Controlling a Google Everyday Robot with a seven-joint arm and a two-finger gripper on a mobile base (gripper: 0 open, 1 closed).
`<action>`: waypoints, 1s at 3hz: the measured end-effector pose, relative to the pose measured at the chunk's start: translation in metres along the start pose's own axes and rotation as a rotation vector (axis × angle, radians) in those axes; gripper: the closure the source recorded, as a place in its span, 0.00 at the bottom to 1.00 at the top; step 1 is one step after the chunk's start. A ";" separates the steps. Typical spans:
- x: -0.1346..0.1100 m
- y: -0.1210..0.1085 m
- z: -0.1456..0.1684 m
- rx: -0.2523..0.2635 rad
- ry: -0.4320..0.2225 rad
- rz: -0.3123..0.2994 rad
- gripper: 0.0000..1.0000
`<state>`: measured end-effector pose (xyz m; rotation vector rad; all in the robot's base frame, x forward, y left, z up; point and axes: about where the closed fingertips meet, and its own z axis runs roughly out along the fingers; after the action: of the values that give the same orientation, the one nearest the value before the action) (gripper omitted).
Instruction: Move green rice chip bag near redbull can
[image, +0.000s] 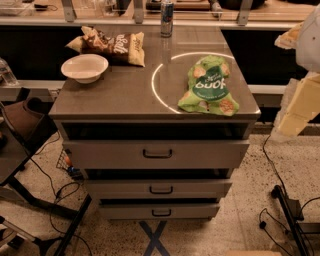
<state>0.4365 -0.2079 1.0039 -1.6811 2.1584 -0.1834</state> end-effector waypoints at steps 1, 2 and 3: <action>0.000 0.000 0.000 0.000 0.000 0.000 0.00; 0.003 -0.008 0.007 -0.007 0.002 0.054 0.00; 0.023 -0.043 0.037 -0.024 0.019 0.262 0.00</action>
Offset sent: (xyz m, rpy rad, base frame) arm 0.0652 -0.0328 -0.0343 0.1454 0.1220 -0.3527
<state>0.4852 -0.2362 0.9801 -1.3955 2.3768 -0.1000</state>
